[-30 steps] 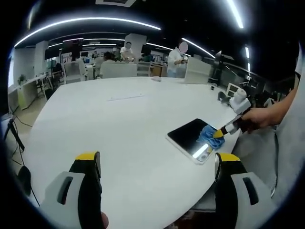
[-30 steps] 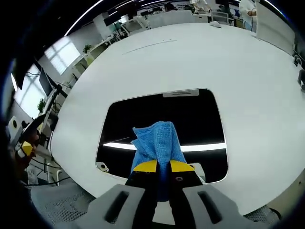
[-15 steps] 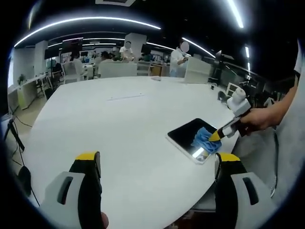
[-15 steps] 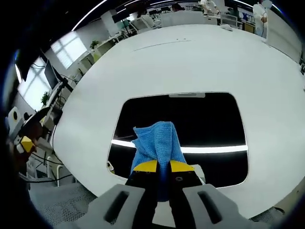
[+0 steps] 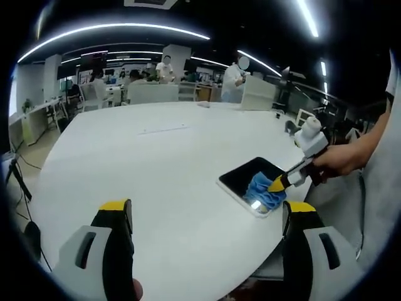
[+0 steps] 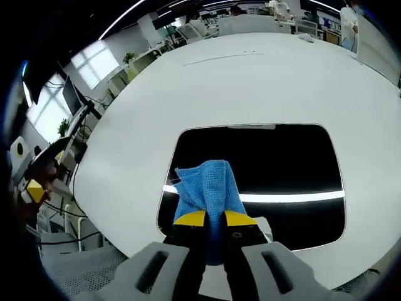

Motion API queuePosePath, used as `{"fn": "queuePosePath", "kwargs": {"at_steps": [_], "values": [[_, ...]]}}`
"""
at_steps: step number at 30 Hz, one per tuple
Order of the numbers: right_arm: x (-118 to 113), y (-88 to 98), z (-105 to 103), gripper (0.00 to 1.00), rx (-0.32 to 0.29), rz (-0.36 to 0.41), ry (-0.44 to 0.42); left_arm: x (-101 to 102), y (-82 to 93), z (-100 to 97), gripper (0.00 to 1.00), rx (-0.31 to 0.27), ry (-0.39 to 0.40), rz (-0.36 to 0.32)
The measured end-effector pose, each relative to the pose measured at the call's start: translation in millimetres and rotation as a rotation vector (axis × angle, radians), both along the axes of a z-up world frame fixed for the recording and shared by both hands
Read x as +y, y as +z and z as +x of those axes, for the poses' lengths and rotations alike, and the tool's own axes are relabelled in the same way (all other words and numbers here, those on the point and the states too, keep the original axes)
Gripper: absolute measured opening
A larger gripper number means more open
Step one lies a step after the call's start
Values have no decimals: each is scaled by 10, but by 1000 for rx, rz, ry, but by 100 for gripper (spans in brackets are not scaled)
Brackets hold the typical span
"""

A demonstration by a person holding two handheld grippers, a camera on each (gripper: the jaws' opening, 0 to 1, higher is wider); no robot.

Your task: Wipe the mirror surface with the cleaning cloth until all visible marks leave the cleaned area.

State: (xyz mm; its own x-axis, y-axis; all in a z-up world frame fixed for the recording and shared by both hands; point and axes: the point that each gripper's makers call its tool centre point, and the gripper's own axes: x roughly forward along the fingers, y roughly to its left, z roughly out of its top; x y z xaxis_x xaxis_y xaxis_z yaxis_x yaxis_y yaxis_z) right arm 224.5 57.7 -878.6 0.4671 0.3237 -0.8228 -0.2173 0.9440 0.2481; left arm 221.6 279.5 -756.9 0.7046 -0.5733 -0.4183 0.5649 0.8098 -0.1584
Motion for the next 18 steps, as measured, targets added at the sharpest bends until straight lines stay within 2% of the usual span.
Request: {"fn": "queuePosePath", "kwargs": {"at_steps": [7, 11, 18], "values": [[92, -8, 24, 4, -7, -25, 4, 19, -39, -43, 99, 13, -3, 7], [178, -10, 15, 4, -20, -41, 36, 40, -28, -31, 99, 12, 9, 3], [231, 1, 30, 4, -20, -39, 48, -46, -68, -83, 99, 25, -2, -5]]}}
